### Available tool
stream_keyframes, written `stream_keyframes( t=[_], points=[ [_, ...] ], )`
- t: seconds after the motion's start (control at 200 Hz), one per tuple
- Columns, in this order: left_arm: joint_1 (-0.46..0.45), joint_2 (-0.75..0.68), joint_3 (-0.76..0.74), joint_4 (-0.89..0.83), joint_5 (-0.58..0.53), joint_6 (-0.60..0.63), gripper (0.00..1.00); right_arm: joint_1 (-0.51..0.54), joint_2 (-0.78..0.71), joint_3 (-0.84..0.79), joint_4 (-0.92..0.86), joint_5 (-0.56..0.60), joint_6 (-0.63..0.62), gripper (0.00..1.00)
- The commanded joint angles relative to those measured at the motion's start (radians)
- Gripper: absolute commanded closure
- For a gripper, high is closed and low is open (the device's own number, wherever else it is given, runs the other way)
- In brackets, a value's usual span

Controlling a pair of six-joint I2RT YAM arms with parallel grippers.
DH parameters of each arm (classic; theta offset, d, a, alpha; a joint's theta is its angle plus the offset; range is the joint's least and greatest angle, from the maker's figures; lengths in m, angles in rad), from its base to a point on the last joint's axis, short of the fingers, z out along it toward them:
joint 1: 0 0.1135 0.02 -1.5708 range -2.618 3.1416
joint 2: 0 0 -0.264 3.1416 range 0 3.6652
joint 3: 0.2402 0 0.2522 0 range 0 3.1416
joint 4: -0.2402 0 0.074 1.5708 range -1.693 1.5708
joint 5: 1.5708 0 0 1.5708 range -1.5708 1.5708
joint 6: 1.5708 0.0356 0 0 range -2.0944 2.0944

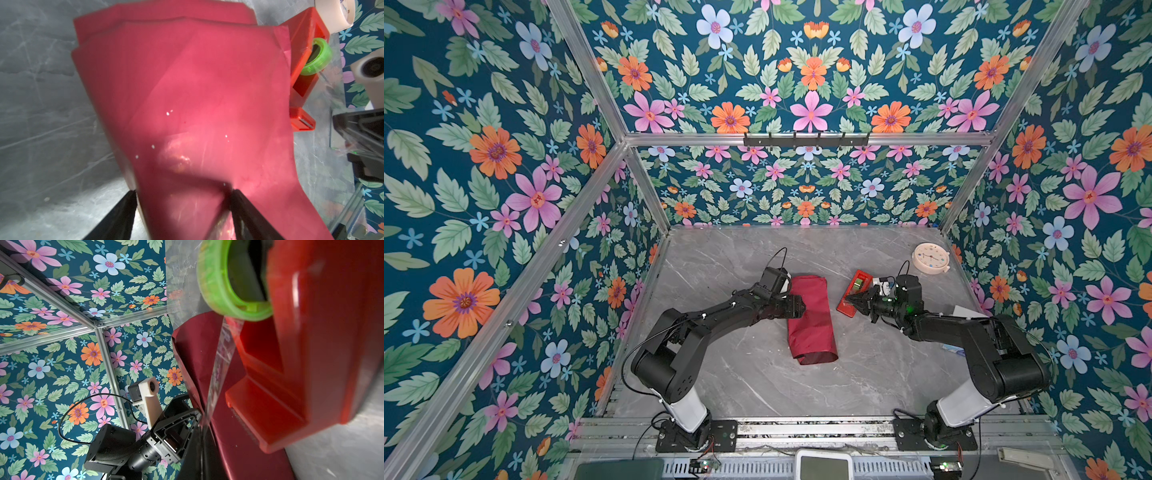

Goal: Wrap the gift box in paper

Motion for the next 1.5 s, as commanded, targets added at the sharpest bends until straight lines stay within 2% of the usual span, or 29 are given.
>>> stream_keyframes(
  t=[0.0, 0.675, 1.185, 1.495],
  points=[
    [0.002, 0.019, -0.010, -0.156, -0.112, 0.023, 0.27, 0.018, -0.005, -0.012, -0.005, -0.032, -0.010, 1.00],
    [0.001, 0.024, -0.012, -0.154, -0.113, 0.025, 0.27, 0.076, 0.040, -0.071, 0.062, 0.001, 0.006, 1.00],
    [0.002, 0.019, -0.018, -0.156, -0.116, 0.027, 0.27, 0.074, 0.093, -0.078, -0.044, 0.070, -0.094, 1.00],
    [0.002, 0.022, -0.018, -0.152, -0.115, 0.027, 0.27, 0.058, 0.070, -0.067, -0.145, 0.110, -0.167, 1.00]
  ],
)
